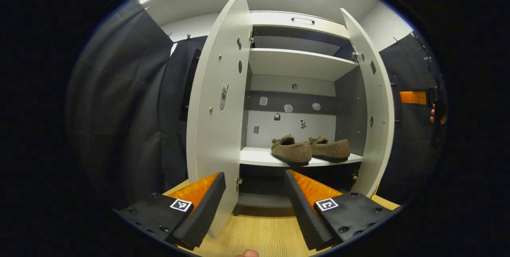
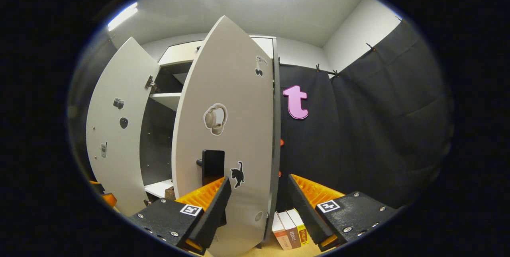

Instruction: Grab one shoe with the right hand and put it into the shoe cabinet, grab the other shoe with the left hand and put it into the shoe cabinet; then close the right door with the right hand and the left door with the left hand.

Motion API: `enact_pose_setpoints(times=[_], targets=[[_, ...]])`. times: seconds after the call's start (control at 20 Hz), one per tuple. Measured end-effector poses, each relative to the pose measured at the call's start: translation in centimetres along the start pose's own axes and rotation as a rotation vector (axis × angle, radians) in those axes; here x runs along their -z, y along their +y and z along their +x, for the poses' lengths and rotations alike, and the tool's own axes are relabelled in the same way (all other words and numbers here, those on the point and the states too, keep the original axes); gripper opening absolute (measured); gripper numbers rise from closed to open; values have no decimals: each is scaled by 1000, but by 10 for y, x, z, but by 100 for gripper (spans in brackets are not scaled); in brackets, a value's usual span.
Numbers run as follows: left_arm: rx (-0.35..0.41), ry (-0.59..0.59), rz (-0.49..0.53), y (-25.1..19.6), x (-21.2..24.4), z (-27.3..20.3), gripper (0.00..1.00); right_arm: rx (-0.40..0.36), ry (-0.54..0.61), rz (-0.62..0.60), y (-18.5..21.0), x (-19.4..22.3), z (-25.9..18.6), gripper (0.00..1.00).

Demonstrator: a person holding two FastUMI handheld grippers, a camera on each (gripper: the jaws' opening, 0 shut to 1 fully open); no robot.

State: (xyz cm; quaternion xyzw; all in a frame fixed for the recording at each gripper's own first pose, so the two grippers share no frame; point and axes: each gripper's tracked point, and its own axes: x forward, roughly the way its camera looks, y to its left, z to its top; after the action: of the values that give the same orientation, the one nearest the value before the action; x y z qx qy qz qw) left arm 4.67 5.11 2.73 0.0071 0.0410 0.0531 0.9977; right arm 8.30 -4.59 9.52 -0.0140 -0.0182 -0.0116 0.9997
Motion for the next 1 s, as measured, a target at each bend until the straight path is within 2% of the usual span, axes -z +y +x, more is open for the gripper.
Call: enact_pose_setpoints(times=[0.05, 0.1, 0.3, 0.35, 0.45, 0.5, 0.95, 1.0], targets=[[-5, 2, 2, 3, 1, 0, 97, -15, -6, 4, 9, -1, 3, 97], [-10, 3, -1, 5, 1, 0, 97, -26, -8, 2, 17, -1, 6, 92], [-19, -4, -7, 12, 0, 1, 97, -79, 18, 19, 46, 9, 24, 92], [-21, -6, -2, 14, 0, 2, 97, -94, 27, 35, 53, 12, 27, 97], [-17, -11, 3, 14, -1, 3, 97, -114, 39, 56, 66, 17, 33, 97], [-18, -12, 5, 15, -2, 4, 97, -121, 43, 58, 70, 19, 36, 93], [-10, -20, -17, 12, -4, 11, 94, -125, 83, 61, 93, 29, 68, 91], [-10, -19, -17, 12, -4, 11, 97, -123, 86, 54, 96, 32, 72, 92]])
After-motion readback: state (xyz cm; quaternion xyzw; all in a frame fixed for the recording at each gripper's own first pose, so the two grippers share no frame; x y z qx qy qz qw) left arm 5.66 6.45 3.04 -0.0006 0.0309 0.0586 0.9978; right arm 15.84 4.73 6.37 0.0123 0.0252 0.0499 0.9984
